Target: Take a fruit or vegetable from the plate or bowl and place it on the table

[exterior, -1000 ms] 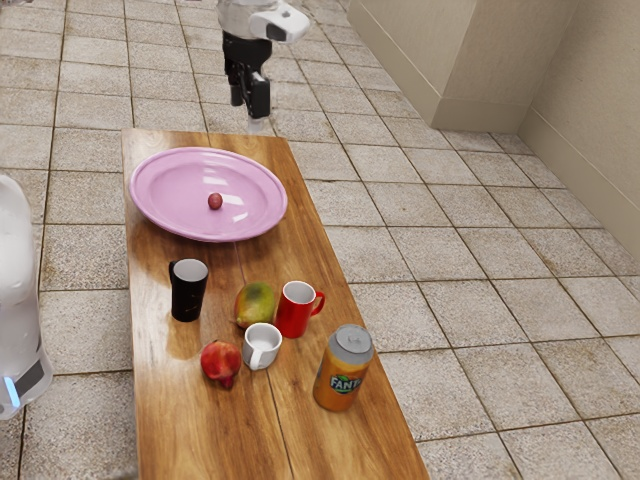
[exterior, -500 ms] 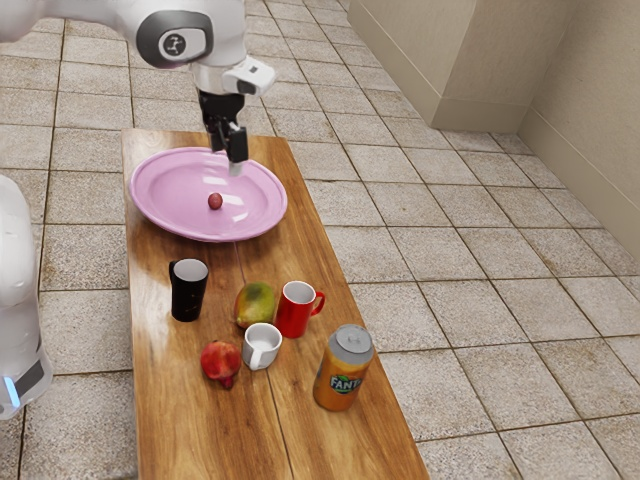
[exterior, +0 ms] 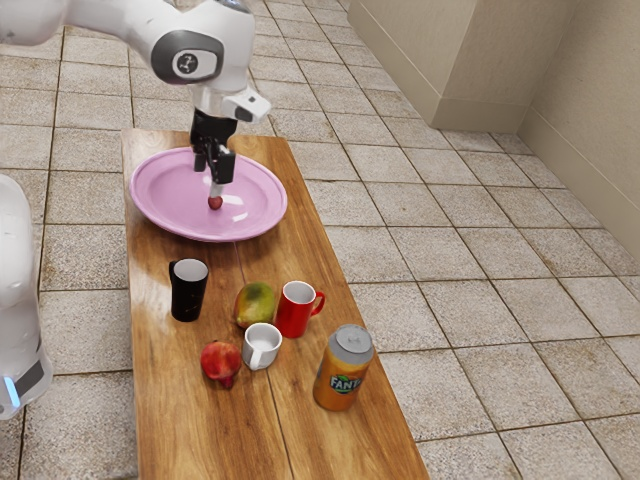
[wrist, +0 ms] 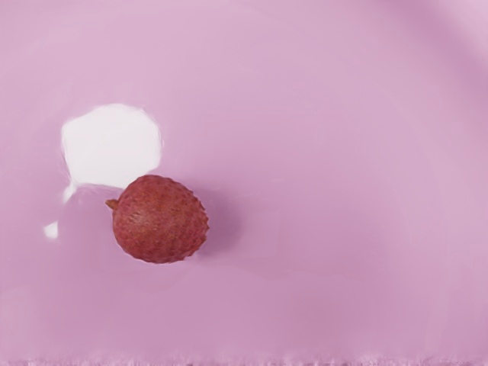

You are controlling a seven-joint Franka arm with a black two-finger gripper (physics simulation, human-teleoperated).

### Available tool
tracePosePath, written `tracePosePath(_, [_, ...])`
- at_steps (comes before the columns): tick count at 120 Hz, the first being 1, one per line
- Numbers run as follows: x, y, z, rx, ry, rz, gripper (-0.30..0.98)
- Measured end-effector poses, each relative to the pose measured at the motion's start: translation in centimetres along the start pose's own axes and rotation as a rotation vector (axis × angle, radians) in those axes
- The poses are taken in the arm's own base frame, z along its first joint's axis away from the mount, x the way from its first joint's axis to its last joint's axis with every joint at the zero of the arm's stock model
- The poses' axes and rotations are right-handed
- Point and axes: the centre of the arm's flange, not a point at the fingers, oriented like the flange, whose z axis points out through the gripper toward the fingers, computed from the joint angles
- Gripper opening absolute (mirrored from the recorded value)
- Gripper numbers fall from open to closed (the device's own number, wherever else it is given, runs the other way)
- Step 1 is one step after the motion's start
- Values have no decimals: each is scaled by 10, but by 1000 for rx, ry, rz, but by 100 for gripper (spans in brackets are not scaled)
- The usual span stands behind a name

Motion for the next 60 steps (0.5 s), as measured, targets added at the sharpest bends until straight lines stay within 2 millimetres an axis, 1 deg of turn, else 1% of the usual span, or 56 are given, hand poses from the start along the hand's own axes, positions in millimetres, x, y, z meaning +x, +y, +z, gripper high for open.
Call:
tracePosePath(30, [-5,9,10,-1,-88,23,66])
tracePosePath(34, [-2,11,14,2,-113,24,66])
tracePosePath(43, [12,16,19,20,-183,25,66])
tracePosePath(48, [16,17,21,21,-207,23,66])
tracePosePath(54, [17,15,22,17,-214,14,66])
tracePosePath(60, [18,8,20,8,-203,-3,66])
